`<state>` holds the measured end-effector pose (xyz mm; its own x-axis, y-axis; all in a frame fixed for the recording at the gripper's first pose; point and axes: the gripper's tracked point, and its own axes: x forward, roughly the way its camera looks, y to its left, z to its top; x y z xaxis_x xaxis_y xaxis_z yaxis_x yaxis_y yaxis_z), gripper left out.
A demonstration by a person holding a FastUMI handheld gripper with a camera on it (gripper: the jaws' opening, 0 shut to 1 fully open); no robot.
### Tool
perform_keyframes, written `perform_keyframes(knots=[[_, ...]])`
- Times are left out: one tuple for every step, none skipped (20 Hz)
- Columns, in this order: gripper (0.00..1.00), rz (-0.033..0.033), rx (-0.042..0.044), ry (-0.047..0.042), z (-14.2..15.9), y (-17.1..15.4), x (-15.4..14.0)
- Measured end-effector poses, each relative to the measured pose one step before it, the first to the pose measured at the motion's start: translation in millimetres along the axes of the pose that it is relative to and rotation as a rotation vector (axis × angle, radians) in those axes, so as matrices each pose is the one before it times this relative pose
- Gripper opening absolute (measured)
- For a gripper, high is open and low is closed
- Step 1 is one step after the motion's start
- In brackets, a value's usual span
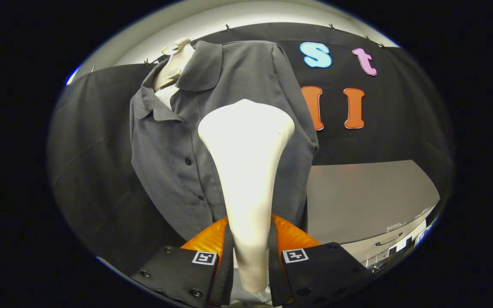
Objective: Iron the clothes twice with a garment steamer, once on the left side and once on the right side.
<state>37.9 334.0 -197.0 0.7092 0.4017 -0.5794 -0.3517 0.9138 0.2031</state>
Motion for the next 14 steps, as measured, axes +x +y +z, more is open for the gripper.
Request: perform_keyframes(knots=[[0.42, -0.00205, -0.00121, -0.00765, 5.45, 0.71, 0.1], [0.42, -0.00538, -0.00032, -0.01262, 5.12, 0.51, -2.98], [0.42, -0.0085, 0.00269, -0.01862, 7.39, 1.03, -1.25], [0.42, -0.01095, 0.00265, -0.02182, 6.89, -0.67, -2.85], [0.42, -0.01275, 0.00296, -0.01811, 5.47, -0.24, -1.62], [0.42, -0.01076, 0.00187, -0.01682, 5.44, -0.19, -1.52], [0.42, -0.01128, 0.00009, -0.01377, 5.66, 0.26, -0.25], [0.42, -0.01347, -0.00201, -0.01174, 2.74, 1.21, -2.34], [0.42, -0.01473, -0.0035, -0.00733, 0.96, 0.02, -1.26], [0.42, -0.01281, -0.00141, -0.00495, 1.61, 1.42, -0.56], [0.42, -0.01106, -0.00043, -0.00353, -0.52, 1.4, -1.03], [0.42, -0.01017, 0.00209, -0.00225, -0.8, 1.86, -0.8], [0.42, -0.00955, 0.00542, 0.00151, -2.92, 1.18, 0.0], [0.42, -0.00708, 0.00402, 0.00403, -3.96, 1.84, -0.12]])
